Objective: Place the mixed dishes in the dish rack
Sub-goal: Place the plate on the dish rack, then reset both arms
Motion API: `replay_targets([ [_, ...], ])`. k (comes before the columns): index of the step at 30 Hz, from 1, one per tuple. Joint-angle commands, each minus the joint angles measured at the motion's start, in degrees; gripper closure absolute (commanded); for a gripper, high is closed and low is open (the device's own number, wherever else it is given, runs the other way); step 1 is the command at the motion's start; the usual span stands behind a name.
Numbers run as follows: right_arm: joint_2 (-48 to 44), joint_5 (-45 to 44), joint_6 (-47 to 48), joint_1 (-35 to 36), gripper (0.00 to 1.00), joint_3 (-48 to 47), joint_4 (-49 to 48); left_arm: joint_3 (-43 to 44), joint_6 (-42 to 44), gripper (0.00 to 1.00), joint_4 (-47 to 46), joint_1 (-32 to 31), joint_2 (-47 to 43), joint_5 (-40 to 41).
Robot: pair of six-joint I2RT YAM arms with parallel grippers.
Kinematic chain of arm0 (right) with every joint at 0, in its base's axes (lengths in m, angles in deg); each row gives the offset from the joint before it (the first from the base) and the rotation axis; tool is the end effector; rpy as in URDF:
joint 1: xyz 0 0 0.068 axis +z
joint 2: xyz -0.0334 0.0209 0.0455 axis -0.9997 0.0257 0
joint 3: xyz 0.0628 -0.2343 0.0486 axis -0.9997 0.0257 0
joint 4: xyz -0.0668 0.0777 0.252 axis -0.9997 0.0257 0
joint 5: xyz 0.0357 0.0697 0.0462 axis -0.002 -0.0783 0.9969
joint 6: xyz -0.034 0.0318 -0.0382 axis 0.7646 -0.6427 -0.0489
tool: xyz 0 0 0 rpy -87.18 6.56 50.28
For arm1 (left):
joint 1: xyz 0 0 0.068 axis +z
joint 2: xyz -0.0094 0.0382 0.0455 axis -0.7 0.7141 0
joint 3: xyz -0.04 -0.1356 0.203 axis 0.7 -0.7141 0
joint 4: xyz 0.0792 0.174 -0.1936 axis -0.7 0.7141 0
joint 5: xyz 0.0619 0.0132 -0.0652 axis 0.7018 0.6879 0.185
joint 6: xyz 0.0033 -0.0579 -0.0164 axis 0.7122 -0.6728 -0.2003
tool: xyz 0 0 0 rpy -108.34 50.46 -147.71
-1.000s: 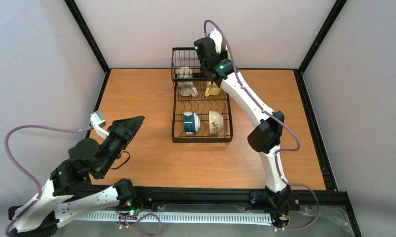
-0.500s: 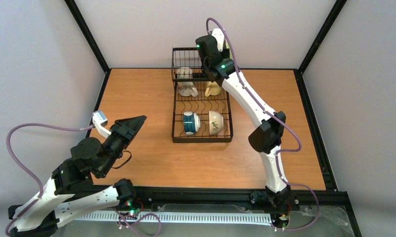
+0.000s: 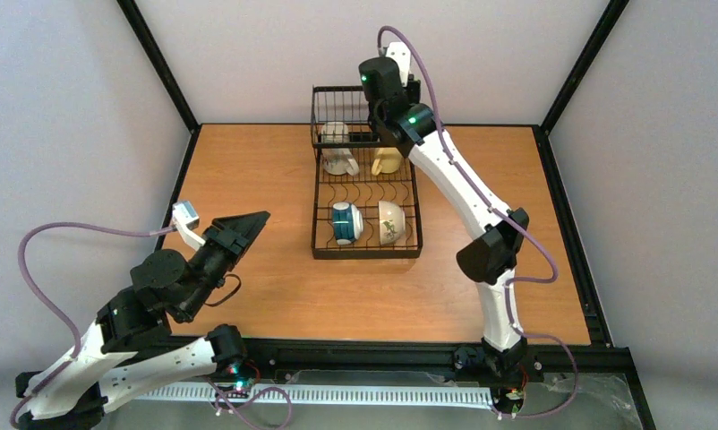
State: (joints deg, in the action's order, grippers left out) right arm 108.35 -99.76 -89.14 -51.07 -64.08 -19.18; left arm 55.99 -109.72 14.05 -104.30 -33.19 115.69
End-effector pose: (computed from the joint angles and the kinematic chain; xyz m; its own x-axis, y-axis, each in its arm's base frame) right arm 0.3907 0.2574 0.4100 -0.2512 -0.0586 -0.9662 0.1950 0.9746 -0.1098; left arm 0.0790 -0.0822 0.3832 -0.3695 -0.8368 -0.4041 0.1046 0.3947 -0.9129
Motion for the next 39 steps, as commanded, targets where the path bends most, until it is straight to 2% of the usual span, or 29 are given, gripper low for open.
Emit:
replay_targets([
  [1, -3.8, -2.0, 1.7, 1.0, 0.43, -0.9, -1.0, -0.7, 0.1, 0.07, -0.7, 0.0, -0.1, -0.9],
  [12, -9.3, -2.5, 1.4, 3.5, 0.43, -0.9, -0.5, -2.2, -0.5, 0.07, -0.1, -0.1, -1.8, -1.2],
  [19, -16.5, -6.7, 2.9, 3.0, 0.41, 6.0, -0.5, -0.8, 3.2, 0.07, 2.3, -0.1, 0.1, 4.1],
  [23, -21.2, -5.5, 0.3, -1.0, 0.4, 10.3, 2.0, 5.1, 13.4, 0.07, 3.3, -0.1, 8.0, 8.7],
  [26, -24.1, -3.1, -1.4, -5.9, 0.38, 15.2, 3.2, 10.4, 24.3, 0.05, 1.3, -0.1, 16.2, 12.4],
  [30, -26.6, 4.1, -3.9, -16.0, 0.34, 24.6, 2.3, 14.3, 41.9, 0.02, -8.1, 0.5, 27.7, 17.4],
  [32, -27.1, 8.7, -5.8, -21.3, 0.34, 29.5, 1.0, 16.2, 47.0, 0.0, -11.3, 4.8, 32.9, 14.2],
  [36, -25.6, 16.3, -5.9, -29.4, 0.33, 36.6, -4.4, 19.5, 47.6, 0.0, -13.4, 19.5, 41.9, 2.2],
  [39, -22.0, 23.1, -5.4, -33.0, 0.31, 37.3, -6.6, 23.3, 47.3, 0.0, -13.6, 29.9, 49.0, -5.4],
])
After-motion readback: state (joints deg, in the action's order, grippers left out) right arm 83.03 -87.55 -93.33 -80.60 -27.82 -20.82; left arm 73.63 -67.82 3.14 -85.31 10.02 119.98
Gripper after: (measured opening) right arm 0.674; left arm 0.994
